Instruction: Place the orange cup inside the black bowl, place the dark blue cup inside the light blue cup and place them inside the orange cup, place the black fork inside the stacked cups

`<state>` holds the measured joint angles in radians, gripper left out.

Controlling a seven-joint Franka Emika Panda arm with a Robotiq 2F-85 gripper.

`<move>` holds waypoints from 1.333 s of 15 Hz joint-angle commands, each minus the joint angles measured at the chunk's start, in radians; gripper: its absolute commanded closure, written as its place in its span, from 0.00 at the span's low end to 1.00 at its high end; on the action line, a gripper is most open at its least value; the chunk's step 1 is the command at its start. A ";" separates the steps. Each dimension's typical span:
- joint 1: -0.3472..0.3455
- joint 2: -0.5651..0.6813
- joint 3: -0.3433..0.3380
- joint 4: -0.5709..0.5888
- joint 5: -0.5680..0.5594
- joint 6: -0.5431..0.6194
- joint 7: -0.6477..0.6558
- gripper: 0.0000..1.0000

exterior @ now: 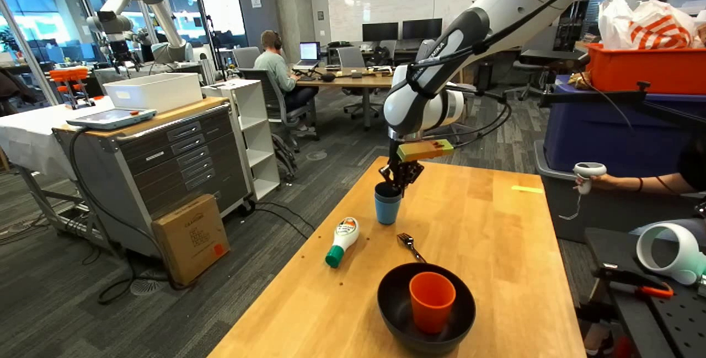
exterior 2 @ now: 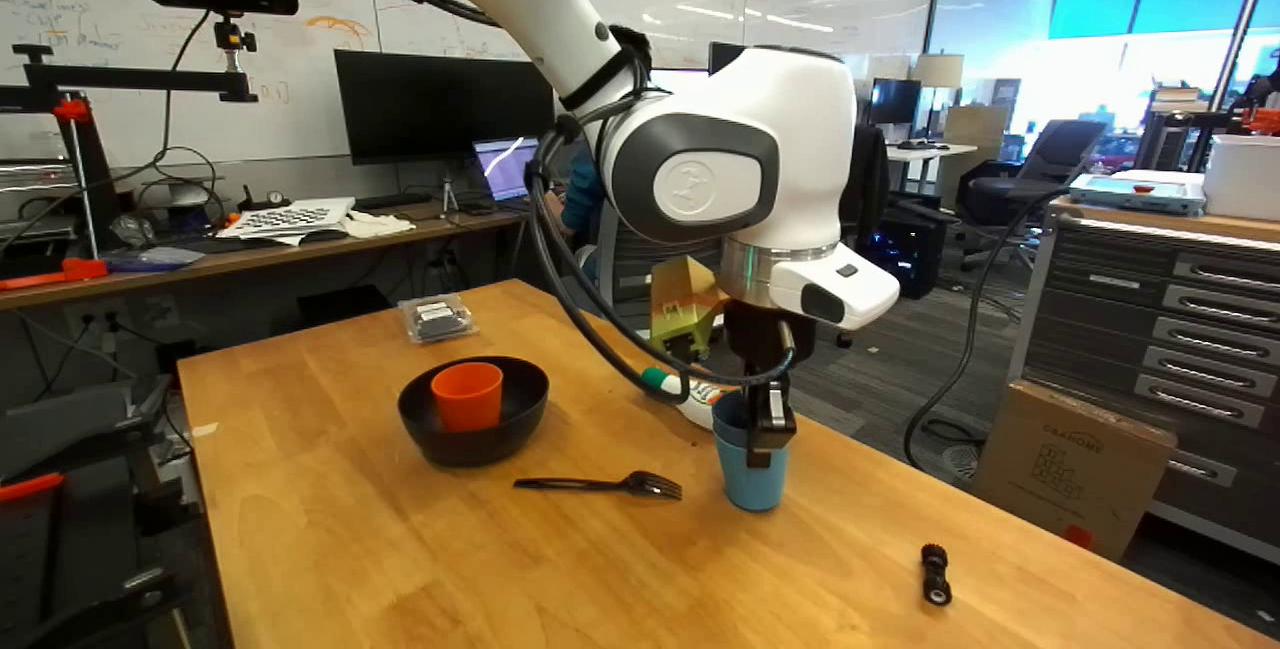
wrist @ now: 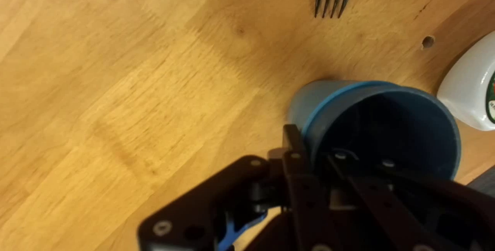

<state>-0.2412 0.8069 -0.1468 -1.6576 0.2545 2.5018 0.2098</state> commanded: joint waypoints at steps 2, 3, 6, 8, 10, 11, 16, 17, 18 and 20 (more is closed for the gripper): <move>0.025 -0.053 0.002 -0.052 -0.008 0.011 0.016 0.98; 0.031 -0.074 0.004 -0.071 -0.007 0.007 0.016 0.98; 0.048 -0.158 0.019 -0.144 -0.004 -0.012 -0.001 0.98; 0.057 -0.223 0.039 -0.198 0.001 -0.026 -0.018 0.98; 0.063 -0.305 0.073 -0.276 0.010 -0.047 -0.058 0.98; 0.067 -0.350 0.090 -0.322 0.010 -0.055 -0.083 0.98; 0.100 -0.506 0.161 -0.482 0.022 -0.109 -0.192 0.98; 0.110 -0.531 0.171 -0.510 0.022 -0.120 -0.208 0.98; 0.121 -0.559 0.180 -0.543 0.022 -0.136 -0.227 0.98; 0.142 -0.604 0.194 -0.601 0.017 -0.155 -0.263 0.98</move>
<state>-0.1228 0.3107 0.0324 -2.1474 0.2584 2.3775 0.0180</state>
